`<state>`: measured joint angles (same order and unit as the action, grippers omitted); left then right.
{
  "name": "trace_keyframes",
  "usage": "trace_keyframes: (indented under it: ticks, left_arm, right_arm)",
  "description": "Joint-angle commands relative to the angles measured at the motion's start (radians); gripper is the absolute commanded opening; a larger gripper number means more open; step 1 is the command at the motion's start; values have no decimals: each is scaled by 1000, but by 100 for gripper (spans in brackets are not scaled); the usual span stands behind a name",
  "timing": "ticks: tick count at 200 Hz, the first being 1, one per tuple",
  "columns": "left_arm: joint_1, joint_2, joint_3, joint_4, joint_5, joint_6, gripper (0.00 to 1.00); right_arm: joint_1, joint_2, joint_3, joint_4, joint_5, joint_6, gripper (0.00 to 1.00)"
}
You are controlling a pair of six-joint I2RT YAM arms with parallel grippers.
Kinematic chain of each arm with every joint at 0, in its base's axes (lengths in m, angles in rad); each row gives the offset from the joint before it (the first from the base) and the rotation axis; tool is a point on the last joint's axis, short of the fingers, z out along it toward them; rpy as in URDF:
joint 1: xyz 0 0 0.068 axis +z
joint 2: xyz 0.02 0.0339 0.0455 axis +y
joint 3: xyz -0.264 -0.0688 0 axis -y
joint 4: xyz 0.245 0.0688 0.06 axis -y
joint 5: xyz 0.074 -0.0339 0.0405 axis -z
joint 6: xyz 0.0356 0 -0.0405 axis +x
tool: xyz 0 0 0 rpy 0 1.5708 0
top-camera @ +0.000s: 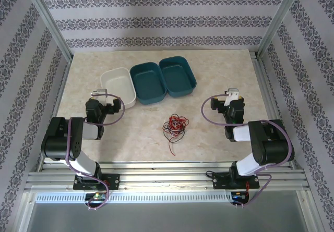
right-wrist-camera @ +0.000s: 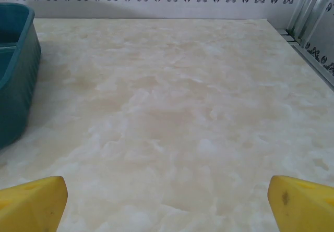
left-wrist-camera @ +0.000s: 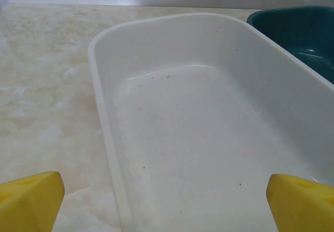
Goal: Untangle the cables
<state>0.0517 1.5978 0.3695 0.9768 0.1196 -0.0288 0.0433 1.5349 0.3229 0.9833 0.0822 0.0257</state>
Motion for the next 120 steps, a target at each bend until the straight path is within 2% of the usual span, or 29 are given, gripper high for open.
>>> trace_keyframes:
  ticks: [1, 61, 120]
  left_arm:
    - [-10, -7, 4, -5, -1, 15, 99]
    - [-9, -7, -12, 23, 8, 18, 99]
    - [-10, -7, 7, -11, 71, 41, 99]
  right_arm:
    - [-7, 5, 14, 4, -3, 0, 98]
    - [-11, 4, 15, 3, -7, 3, 98]
    - [-11, 5, 15, 3, -7, 3, 98]
